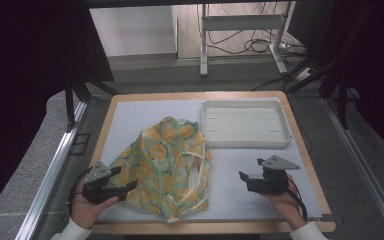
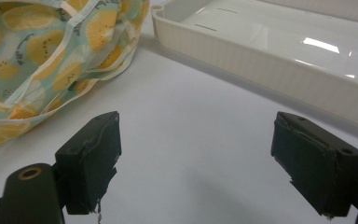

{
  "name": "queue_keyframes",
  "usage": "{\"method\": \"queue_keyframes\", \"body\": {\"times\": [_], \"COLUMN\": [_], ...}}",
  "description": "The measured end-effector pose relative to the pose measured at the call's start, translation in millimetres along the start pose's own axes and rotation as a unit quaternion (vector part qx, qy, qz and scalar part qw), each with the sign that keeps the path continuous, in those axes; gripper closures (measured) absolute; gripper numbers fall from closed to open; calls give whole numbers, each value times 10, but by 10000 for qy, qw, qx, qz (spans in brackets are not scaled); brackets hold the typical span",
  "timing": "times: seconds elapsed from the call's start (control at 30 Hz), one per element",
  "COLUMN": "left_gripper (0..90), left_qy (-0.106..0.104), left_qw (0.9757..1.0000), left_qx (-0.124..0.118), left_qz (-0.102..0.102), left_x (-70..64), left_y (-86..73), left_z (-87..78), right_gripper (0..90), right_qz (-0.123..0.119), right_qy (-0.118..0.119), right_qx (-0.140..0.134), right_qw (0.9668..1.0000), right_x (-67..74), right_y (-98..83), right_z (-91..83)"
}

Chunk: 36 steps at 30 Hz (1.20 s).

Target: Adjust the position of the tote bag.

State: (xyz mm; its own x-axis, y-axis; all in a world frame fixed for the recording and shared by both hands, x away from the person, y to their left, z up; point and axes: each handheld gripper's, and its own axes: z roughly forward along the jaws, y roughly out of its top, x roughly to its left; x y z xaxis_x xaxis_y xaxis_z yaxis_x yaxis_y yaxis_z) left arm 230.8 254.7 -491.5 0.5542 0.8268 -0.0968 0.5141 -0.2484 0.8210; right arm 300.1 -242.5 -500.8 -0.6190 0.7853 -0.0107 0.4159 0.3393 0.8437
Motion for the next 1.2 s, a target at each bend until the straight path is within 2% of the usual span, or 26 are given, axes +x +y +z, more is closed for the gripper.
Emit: {"method": "queue_keyframes", "body": {"times": [0.17,0.53,0.77,0.9,1.0,1.2], "left_gripper": [217,234,240,241,242,237], "left_qy": [-25,-110,-362,-461,-614,-736], "left_qw": [9999,9996,9986,9982,9976,9967], "left_qx": [-169,-251,-354,-335,-261,-194], "left_qz": [-7,-40,141,181,191,282], "left_x": [-49,-104,-323,-387,-456,-542], "left_y": [45,80,128,165,200,236], "left_z": [-87,-173,-274,-263,-211,-151], "right_gripper": [163,163,164,164,164,164], "right_qz": [-110,-54,-35,-24,-7,-19], "right_qy": [-29,-152,-177,-179,-191,-207], "right_qx": [-76,16,-3,18,42,83], "right_qw": [9999,9999,9998,9998,9998,9997], "right_x": [39,4,-7,-19,-28,-25], "right_y": [6,2,-2,-5,-8,-15], "right_z": [-48,-17,-32,-20,-17,0]}}
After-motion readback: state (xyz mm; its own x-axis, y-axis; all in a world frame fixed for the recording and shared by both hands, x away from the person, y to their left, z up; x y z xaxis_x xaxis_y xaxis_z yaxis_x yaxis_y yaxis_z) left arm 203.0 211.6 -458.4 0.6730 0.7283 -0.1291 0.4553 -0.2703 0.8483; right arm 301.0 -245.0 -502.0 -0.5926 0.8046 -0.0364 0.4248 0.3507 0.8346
